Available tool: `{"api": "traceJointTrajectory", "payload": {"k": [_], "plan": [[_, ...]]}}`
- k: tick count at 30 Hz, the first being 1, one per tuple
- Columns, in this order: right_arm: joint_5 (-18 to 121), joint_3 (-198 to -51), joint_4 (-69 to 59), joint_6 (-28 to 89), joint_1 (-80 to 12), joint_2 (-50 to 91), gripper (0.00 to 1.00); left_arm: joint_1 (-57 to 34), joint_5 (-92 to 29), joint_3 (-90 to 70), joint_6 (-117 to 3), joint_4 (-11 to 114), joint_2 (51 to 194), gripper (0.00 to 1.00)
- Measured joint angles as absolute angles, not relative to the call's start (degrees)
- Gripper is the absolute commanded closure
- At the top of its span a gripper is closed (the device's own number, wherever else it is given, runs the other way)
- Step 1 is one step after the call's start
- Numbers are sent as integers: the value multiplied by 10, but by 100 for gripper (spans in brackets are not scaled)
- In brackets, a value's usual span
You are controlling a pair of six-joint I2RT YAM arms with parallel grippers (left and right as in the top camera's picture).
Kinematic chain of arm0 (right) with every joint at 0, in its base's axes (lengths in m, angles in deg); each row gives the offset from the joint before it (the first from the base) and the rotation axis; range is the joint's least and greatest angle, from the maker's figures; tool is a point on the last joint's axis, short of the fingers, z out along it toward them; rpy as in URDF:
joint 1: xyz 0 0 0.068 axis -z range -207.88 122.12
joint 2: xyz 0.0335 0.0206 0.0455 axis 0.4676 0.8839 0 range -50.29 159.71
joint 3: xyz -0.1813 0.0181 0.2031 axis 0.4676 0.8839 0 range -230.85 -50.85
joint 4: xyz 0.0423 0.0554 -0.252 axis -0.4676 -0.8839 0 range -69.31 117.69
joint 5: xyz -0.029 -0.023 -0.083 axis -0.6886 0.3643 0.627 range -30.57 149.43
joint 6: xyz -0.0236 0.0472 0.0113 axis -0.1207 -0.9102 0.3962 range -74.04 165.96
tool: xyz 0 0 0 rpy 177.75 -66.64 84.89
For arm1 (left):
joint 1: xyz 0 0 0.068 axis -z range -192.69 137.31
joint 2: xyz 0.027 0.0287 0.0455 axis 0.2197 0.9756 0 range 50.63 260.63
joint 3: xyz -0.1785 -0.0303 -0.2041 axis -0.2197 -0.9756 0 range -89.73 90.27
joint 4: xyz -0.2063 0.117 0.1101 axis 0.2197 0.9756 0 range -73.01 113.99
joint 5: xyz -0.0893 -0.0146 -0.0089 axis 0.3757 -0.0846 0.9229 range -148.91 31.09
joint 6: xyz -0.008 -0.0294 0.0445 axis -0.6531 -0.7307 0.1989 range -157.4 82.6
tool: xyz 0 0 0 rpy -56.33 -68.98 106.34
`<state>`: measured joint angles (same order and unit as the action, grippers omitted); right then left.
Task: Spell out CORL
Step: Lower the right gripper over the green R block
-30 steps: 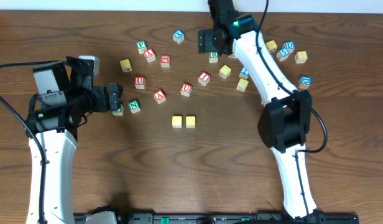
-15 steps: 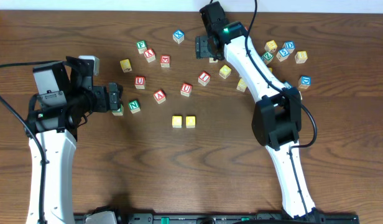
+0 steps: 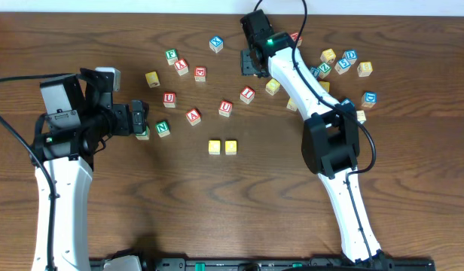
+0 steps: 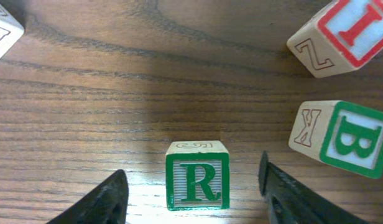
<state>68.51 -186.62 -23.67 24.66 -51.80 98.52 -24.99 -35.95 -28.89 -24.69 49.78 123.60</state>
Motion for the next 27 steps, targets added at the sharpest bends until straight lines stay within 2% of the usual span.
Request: {"api": "traceJointTrajectory", "payload": {"k": [6,17,27], "plan": [[689,-1866,-239,246,-518,985,39,-250,-359,-289,-247,498,1236,1],[698,-1866,-239,245,-518,985,48,-250,-359,-289,-247,498,1236,1],[705,-1866,-234,245,-518,985,49,-250,-359,-289,-247,498,1236,1]]}}
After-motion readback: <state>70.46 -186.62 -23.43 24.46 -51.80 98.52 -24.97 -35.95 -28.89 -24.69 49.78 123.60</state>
